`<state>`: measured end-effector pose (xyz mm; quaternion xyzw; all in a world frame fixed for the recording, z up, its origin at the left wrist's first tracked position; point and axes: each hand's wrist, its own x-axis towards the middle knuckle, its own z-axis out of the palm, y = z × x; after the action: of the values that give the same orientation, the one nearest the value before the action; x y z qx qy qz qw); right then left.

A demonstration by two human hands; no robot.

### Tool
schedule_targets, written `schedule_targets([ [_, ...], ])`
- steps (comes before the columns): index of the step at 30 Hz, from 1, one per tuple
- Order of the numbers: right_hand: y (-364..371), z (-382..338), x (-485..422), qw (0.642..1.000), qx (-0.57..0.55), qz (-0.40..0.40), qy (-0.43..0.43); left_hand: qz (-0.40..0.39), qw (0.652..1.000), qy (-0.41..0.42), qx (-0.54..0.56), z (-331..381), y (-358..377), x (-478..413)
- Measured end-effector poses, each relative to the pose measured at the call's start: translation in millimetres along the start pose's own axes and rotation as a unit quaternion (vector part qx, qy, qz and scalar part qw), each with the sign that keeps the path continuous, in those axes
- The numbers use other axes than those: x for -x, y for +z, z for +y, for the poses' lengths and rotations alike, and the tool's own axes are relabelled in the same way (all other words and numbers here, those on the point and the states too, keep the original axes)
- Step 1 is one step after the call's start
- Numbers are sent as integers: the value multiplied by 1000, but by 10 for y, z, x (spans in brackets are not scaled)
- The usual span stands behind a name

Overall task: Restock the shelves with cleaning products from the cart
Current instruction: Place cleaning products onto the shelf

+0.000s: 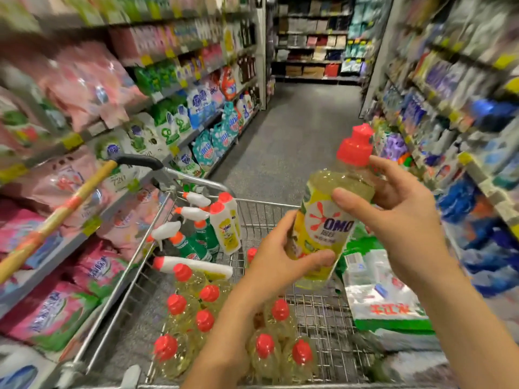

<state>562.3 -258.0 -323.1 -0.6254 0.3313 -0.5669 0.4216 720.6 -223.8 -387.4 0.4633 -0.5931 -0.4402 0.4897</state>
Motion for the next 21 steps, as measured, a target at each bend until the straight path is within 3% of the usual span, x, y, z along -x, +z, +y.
schedule_targets([
  [5,98,-79,17,998,-57,-14,14,71,996,42,42,177,33,69],
  [11,108,-22,579,995,-54,-35,71,76,991,33,106,273,54,240],
  [21,-159,-520,1606,971,13,234,40,-184,971,13,155,529,649,550],
])
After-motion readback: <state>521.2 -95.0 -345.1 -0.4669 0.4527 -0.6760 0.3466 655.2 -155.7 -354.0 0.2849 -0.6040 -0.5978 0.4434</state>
